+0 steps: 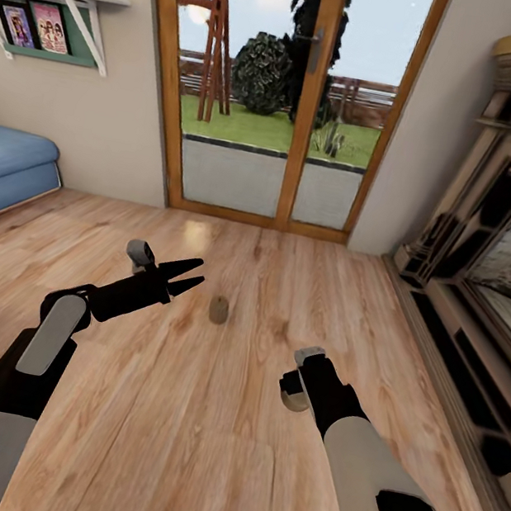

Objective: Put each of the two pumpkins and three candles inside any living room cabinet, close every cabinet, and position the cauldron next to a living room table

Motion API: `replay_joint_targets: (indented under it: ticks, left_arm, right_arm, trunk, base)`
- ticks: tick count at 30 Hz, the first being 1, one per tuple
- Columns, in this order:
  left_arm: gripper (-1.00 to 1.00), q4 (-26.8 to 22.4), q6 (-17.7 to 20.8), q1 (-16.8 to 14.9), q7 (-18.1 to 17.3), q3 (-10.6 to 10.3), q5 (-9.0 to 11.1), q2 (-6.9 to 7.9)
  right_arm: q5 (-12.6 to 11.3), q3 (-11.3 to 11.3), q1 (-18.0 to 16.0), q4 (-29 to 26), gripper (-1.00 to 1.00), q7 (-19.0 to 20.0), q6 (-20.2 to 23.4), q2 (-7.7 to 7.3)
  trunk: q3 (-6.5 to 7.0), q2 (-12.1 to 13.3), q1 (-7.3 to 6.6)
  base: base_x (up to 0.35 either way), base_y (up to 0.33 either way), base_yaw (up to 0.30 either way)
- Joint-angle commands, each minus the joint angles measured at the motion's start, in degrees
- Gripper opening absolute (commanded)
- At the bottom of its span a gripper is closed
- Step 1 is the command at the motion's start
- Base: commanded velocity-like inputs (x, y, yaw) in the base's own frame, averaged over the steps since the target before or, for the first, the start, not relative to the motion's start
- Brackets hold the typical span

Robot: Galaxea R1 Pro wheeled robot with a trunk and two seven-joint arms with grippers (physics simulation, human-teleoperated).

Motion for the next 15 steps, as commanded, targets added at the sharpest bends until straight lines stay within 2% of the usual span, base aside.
replay_joint_targets:
  ticks: [1,13,15]
  left_arm:
    - [1.0,0.0,0.0,0.0,0.0,-0.01,0.0,0.0]
    - [1.0,0.08,0.0,0.0,0.0,0.01,0.0,0.0]
    - [1.0,0.09,0.0,0.0,0.03,0.01,0.0,0.0]
  right_arm:
    - [-0.02,0.01,-0.01,-0.01,-1.0,-0.03,0.0,0.0]
    - [-0.02,0.01,-0.01,-0.01,-1.0,-0.07,0.0,0.0]
    - [-0.02,0.01,-0.01,-0.01,-1.0,-0.07,0.0,0.0]
  trunk:
    - [0.0,0.0,0.0]
    - [0.0,0.0,0.0]
    - [0.0,0.0,0.0]
  base:
    - [0.337,0.0,0.235]
    - [0.337,0.0,0.284]
    - [0.337,0.0,0.149]
